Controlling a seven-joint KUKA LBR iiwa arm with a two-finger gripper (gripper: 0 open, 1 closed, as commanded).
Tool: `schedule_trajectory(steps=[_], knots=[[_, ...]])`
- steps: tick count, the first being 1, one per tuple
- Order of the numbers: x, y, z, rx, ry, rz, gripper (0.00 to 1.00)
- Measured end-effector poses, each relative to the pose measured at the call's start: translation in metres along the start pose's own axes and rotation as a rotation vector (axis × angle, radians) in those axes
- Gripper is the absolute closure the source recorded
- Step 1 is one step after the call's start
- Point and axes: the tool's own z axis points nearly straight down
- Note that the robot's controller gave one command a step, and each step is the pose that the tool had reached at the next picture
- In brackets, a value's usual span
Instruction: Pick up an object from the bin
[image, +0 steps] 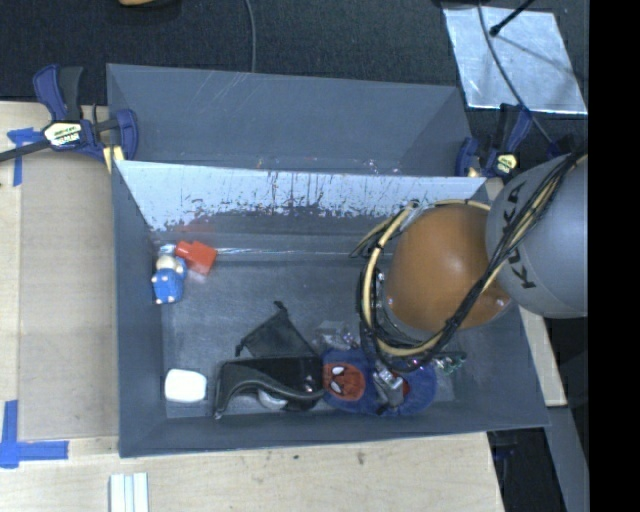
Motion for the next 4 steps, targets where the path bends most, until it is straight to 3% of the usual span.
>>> schedule_trajectory(steps=[1,2,3,4], knots=[[-0.013,0.007,-0.004,0.018,-0.017,-0.391,0.00],[-0.007,0.005,0.028,0.012,-0.006,0.013,0.00],[-0.008,0.002,0.026,0.018,-0.011,0.011,0.00],[-0.009,0.001,0.025,0.022,-0.014,0.011,1.00]])
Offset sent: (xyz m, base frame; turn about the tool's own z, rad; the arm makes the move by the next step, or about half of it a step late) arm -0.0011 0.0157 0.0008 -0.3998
